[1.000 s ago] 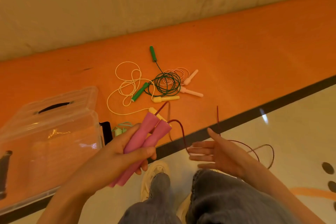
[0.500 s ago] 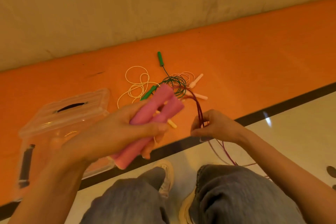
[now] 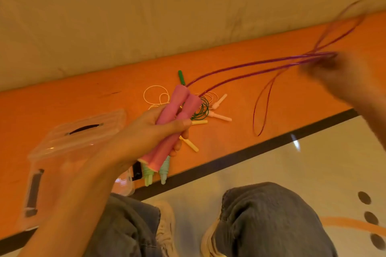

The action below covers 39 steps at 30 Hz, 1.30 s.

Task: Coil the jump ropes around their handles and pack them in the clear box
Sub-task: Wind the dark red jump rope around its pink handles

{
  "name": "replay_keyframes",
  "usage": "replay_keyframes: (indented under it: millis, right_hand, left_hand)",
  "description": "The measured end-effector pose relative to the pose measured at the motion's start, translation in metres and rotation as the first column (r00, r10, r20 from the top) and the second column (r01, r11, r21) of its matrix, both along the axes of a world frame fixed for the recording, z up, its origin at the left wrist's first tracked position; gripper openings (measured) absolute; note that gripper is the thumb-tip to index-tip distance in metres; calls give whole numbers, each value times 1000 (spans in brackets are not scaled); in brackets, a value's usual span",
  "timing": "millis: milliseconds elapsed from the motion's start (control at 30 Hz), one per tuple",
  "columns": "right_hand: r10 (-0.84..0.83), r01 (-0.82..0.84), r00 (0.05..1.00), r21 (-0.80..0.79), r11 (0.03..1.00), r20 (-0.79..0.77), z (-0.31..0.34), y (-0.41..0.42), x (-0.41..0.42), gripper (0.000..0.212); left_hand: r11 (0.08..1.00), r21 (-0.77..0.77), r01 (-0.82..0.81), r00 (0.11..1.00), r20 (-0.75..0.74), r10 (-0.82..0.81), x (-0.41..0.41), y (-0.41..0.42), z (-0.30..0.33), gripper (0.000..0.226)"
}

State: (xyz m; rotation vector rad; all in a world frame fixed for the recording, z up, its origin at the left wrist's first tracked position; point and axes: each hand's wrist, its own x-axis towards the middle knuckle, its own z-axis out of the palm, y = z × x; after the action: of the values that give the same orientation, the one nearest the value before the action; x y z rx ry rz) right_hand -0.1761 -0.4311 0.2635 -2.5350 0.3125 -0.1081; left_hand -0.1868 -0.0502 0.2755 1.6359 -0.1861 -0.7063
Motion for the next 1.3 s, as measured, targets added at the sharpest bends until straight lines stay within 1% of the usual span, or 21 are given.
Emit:
replay_keyframes:
  millis: [33, 67, 100, 133, 167, 300, 467, 533, 600, 633, 667, 700, 733, 800, 833, 900, 967, 1000, 1067, 1133, 1300]
  right_hand:
    - [72, -80, 974, -31, 996, -215, -7, 2, -6, 4]
    - [112, -135, 887, -21, 991, -449, -19, 4, -14, 2]
    - [97, -132, 799, -16, 991, -594, -34, 4, -23, 3]
    - [60, -98, 765, -23, 995, -641, -50, -2, -31, 4]
    - [25, -68, 781, -44, 997, -624, -60, -2, -39, 5]
    - [-197, 179, 899, -83, 980, -391, -78, -8, -45, 15]
    - [-498, 499, 862, -16, 866, -95, -74, -18, -28, 28]
    - [-523, 525, 847, 2, 851, 91, -70, -18, -17, 39]
    - [-476, 502, 800, 26, 864, 366, -60, -11, -10, 46]
    - [-433, 481, 782, 7, 877, 448, -56, -9, -7, 52]
    - [-394, 464, 802, -54, 884, 449, -53, -8, -5, 58]
    - [-375, 447, 862, -160, 880, 342, -54, -9, -2, 65]
    - [-381, 403, 915, -316, 859, 132, -55, -10, -1, 71]
    - [-443, 227, 843, -546, 806, -305, -55, 0, -1, 73]
    - [-432, 130, 796, -578, 805, -424, -50, 14, -3, 67]
    - [-245, -28, 822, -466, 884, -514, -41, 42, -2, 62]
    - [53, -191, 858, -222, 956, -510, -31, 74, -1, 74]
    - [182, -271, 862, -126, 954, -474, -25, 92, -1, 79]
    - [336, -394, 851, -67, 917, -403, -13, 123, -3, 86]
    - [413, -452, 849, -49, 891, -330, -10, 142, -4, 82]
    - [405, -381, 909, 204, 902, -95, -22, 150, -9, 30]
  left_hand:
    - [1000, 10, 1, 1000, -6, -1, 1, 1, -2, 34]
    - [1000, 14, 0, 1000, -19, 0, 2, 2, -4, 36]
    - [1000, 14, -6, 999, -37, 6, 3, 3, -6, 38]
    - [1000, 12, -14, 998, -55, 14, 4, 4, -9, 39]
    - [1000, 15, -25, 997, -74, 26, 5, 4, -11, 40]
    - [998, 41, -45, 983, -175, 52, 12, 4, -23, 32]
    - [983, 135, 127, 984, -143, -107, 16, 0, -35, 26]
    - [970, 163, 182, 980, -115, -164, 16, -4, -38, 24]
    - [974, 149, 169, 981, -120, -152, 17, -8, -42, 19]
    - [979, 138, 152, 982, -129, -135, 18, -9, -43, 18]
    - [983, 124, 136, 983, -139, -118, 19, -10, -45, 17]
    - [987, 108, 122, 983, -149, -105, 19, -10, -47, 18]
    - [990, 91, 108, 983, -160, -92, 20, -11, -48, 19]
    - [996, 55, 73, 979, -196, -61, 20, -12, -52, 21]
    - [997, 42, 58, 976, -214, -48, 21, -14, -53, 21]
    - [997, 31, 66, 970, -236, -57, 22, -17, -54, 22]
    - [991, 37, 128, 966, -232, -116, 22, -21, -55, 23]
    - [987, 44, 157, 964, -224, -143, 21, -23, -56, 22]
    - [982, 44, 181, 962, -217, -168, 20, -26, -56, 23]
    - [979, 6, 205, 953, -229, -199, 21, -25, -56, 30]
    - [948, -74, 308, 914, -253, -317, 24, -18, -52, 48]
